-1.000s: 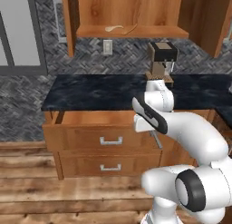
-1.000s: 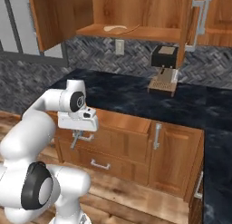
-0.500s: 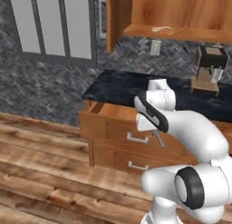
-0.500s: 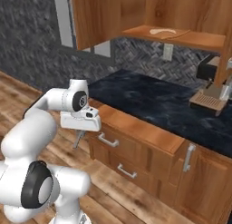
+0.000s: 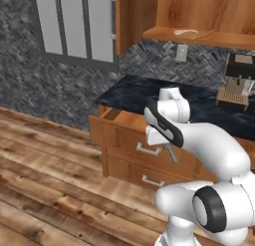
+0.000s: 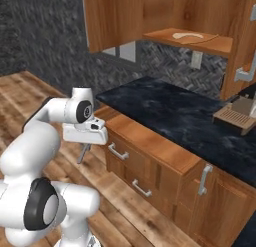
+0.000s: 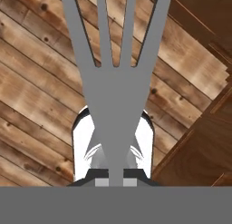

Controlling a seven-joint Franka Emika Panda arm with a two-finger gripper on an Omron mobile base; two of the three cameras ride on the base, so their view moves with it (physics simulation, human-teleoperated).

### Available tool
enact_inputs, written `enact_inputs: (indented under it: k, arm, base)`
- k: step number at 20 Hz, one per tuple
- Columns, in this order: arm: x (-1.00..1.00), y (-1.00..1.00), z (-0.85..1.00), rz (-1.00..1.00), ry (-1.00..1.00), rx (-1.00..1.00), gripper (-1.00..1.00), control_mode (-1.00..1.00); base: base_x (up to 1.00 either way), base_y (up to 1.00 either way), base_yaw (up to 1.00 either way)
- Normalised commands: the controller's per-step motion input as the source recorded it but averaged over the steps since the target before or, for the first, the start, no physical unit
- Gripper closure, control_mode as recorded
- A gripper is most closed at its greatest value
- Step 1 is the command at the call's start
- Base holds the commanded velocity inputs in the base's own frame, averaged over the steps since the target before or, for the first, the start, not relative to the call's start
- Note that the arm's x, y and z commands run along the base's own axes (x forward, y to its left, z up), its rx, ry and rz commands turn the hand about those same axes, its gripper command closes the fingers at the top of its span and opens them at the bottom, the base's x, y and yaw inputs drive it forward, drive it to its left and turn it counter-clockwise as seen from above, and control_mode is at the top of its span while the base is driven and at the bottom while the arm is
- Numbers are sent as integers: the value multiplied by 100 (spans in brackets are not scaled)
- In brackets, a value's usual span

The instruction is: Organize the utensils by type. Pick up the wooden spoons from the counter and place them in the open cabinet. Then pick up the metallic utensils from the counter and place them in the open drawer.

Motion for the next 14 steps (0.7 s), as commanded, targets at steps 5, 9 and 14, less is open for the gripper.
enact_inputs:
  k: [5, 9, 14]
  arm:
    - [0, 0, 0, 0, 0, 0, 100, 100]
    - [0, 0, 0, 0, 0, 0, 100, 100]
    - [0, 0, 0, 0, 0, 0, 100, 100]
  base:
    - [5, -62, 20]
    - [17, -58, 22]
    - [17, -62, 17]
